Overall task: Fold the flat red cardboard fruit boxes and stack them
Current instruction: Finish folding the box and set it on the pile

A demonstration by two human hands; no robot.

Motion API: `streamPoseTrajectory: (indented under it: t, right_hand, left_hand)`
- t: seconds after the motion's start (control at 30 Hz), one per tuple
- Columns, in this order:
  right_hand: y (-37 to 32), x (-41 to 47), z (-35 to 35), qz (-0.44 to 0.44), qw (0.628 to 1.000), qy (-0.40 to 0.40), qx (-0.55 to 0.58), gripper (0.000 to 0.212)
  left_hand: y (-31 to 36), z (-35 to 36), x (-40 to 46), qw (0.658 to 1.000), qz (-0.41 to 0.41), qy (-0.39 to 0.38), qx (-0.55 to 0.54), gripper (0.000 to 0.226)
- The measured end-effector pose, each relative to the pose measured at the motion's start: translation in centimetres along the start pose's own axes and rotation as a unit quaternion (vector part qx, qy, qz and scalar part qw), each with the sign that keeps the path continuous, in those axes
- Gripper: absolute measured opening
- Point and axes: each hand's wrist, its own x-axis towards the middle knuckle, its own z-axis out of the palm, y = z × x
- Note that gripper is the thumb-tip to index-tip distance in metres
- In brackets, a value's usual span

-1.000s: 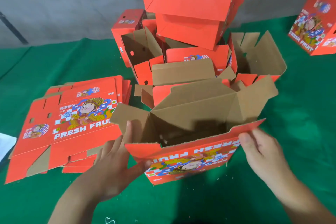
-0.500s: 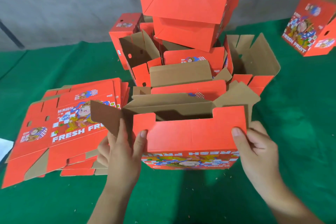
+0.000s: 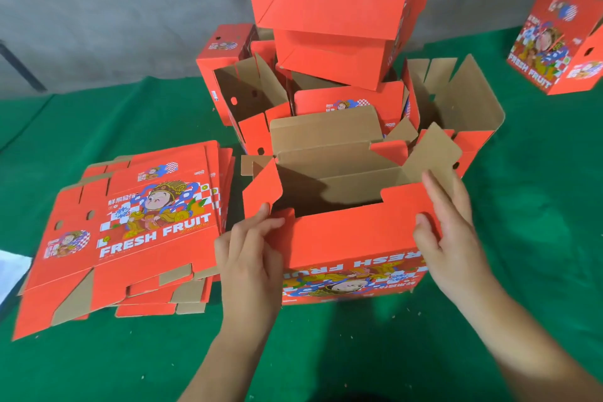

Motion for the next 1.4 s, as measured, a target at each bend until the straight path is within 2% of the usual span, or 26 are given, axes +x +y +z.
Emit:
streamPoseTrajectory:
  t: [0.1,0.23,0.33,0.47,0.53,0.63,0.7,0.8,0.87,0.9,0.93,1.0,1.03,1.07,1.13,1.17,1.23,1.27,1.33,1.4]
  right_hand:
    - [0.0,-0.4,0.5,-0.029,1.0,0.0,-0.012,0.062]
    - [0.0,-1.0,0.8,-0.066,0.997,-0.004,-0.04,0.066]
    - [0.0,-1.2,0.6,-0.077,0.995,0.002,-0.063,0.063]
    - [0.2,-1.4,0.4,-0.083,0.993,-0.014,-0.08,0.055]
    - [0.5,-1.5,0.2,-0.097,0.991,-0.023,-0.086,0.051]
    - [0.9,-1.8,-0.1,-0.108,0.99,-0.022,-0.087,0.05]
    - [1.1,-2.3,-0.2,-0.119,0.989,-0.029,-0.088,0.049]
    - [1.2,-3.5,-0.3,-0.105,0.991,-0.041,-0.07,0.05]
    - [0.9,-4.3,-0.3,-0.063,0.996,-0.045,-0.038,0.051]
    - [0.6,-4.5,-0.3,-0.045,0.998,-0.045,-0.023,0.048]
    - [0.3,-4.7,-0.3,-0.029,0.999,-0.044,-0.008,0.046]
    - [-0.1,-4.7,-0.3,0.009,0.998,-0.051,0.025,0.048]
    - [-0.3,-4.5,-0.5,0.037,0.997,-0.056,0.048,0.053]
    - [-0.5,-4.0,-0.8,0.076,0.992,-0.062,0.074,0.061]
    - [-0.8,-2.4,-1.4,0.165,0.976,-0.095,0.108,0.08]
    - [-1.0,-1.5,-1.7,0.203,0.965,-0.133,0.094,0.083]
    - [-1.2,-0.1,-1.9,0.233,0.946,-0.227,0.005,0.072]
    - [-1.2,0.4,-1.9,0.233,0.936,-0.258,-0.049,0.07]
    - [-1.2,1.1,-1.5,0.238,0.92,-0.274,-0.146,0.073]
    - [-1.5,1.8,-0.6,0.249,0.896,-0.263,-0.257,0.072]
  left_hand:
    - [-0.4,-0.3,0.2,1.0,-0.009,0.004,-0.022,0.046]
    - [-0.4,-0.8,1.2,1.0,-0.007,-0.019,-0.008,0.056]
    - [-0.3,-1.2,3.3,0.996,-0.035,-0.085,0.002,0.06]
    - [0.0,-1.1,7.2,0.976,-0.036,-0.191,0.098,0.077]
    - [0.2,-0.6,9.2,0.966,-0.089,-0.214,0.119,0.073]
    - [0.2,0.6,11.4,0.943,-0.185,-0.24,0.136,0.094]
    - [-0.2,1.2,12.4,0.93,-0.208,-0.251,0.17,0.088]
    - [-0.8,2.2,11.7,0.929,-0.145,-0.241,0.243,0.068]
    - [-1.4,2.5,10.3,0.965,-0.113,-0.199,0.128,0.059]
    - [-1.7,2.4,9.7,0.981,-0.078,-0.177,0.027,0.055]
    - [-2.1,2.1,9.2,0.986,-0.008,-0.156,-0.059,0.052]
    - [-2.3,1.4,8.2,0.973,0.125,-0.145,-0.132,0.053]
    - [-2.2,1.2,7.7,0.964,0.158,-0.164,-0.139,0.055]
    - [-1.9,1.1,7.2,0.958,0.156,-0.199,-0.135,0.056]
    - [-1.2,0.9,6.2,0.958,0.123,-0.256,-0.039,0.049]
    - [-1.1,1.1,5.8,0.955,0.094,-0.28,0.039,0.056]
    - [-0.6,1.2,5.3,0.937,-0.02,-0.323,0.131,0.092]
    - [-0.2,1.2,5.2,0.922,-0.077,-0.34,0.167,0.101]
    - [0.8,1.8,4.7,0.893,-0.105,-0.367,0.238,0.092]
    - [1.7,2.2,4.6,0.885,-0.099,-0.369,0.267,0.08]
